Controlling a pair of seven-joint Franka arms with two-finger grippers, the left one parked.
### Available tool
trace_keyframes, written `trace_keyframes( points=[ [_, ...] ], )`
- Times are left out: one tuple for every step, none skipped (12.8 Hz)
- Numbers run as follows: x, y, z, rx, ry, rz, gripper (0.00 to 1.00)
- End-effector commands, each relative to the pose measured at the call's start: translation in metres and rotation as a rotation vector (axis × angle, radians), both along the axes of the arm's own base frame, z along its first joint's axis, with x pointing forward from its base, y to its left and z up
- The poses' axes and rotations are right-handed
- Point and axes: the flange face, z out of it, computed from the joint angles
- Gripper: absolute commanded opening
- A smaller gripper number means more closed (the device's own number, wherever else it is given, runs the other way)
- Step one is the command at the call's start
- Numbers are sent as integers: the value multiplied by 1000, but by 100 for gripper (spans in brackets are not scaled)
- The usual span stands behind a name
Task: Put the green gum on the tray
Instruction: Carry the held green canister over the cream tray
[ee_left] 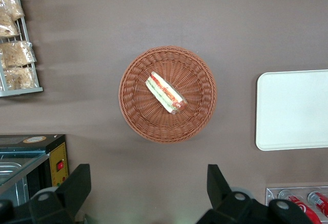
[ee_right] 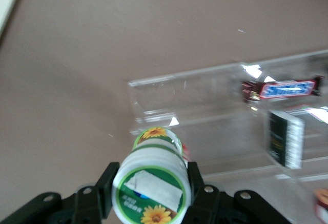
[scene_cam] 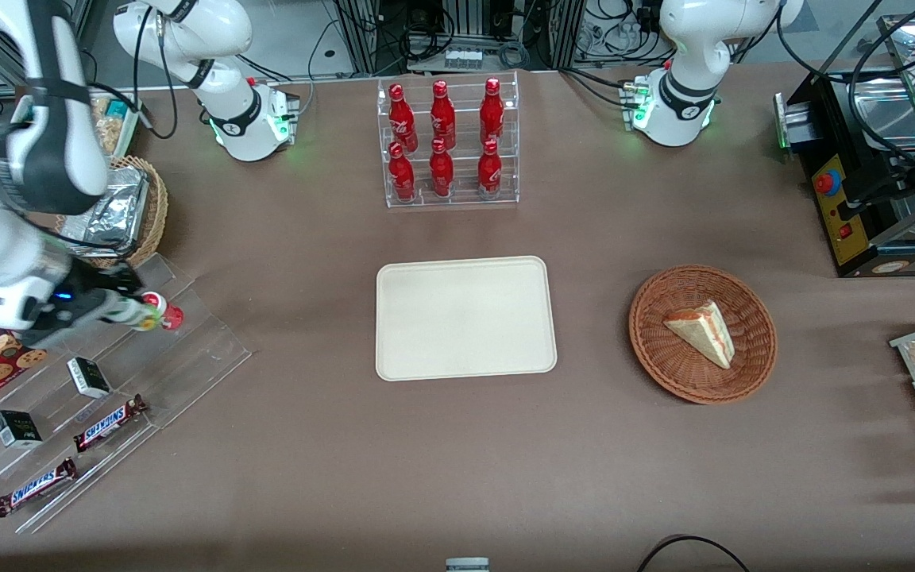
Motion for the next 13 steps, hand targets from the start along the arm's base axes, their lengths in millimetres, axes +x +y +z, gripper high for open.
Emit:
trace_keyframes(
  points=[
    [8, 72, -9, 1, 25, -88, 0],
    [10, 105, -15, -7, 30, -128, 0],
    [12, 136, -21, -12, 32, -157, 0],
    [14, 173, -25, -8, 33, -196, 0],
    [17, 203, -30, -7, 32, -229, 0],
    [17, 233, -37, -9, 34, -262, 0],
    [15, 263, -46, -16, 34, -295, 0],
    [14, 289, -51, -15, 20, -325, 0],
    [9, 316, -58, -17, 12, -357, 0],
    [3, 345, -69, -19, 1, -386, 0],
    [-2, 365, -79, -22, -3, -417, 0],
    [-5, 386, -88, -21, -13, -451, 0],
    [-8, 406, -96, -19, -23, -480, 0]
  ],
)
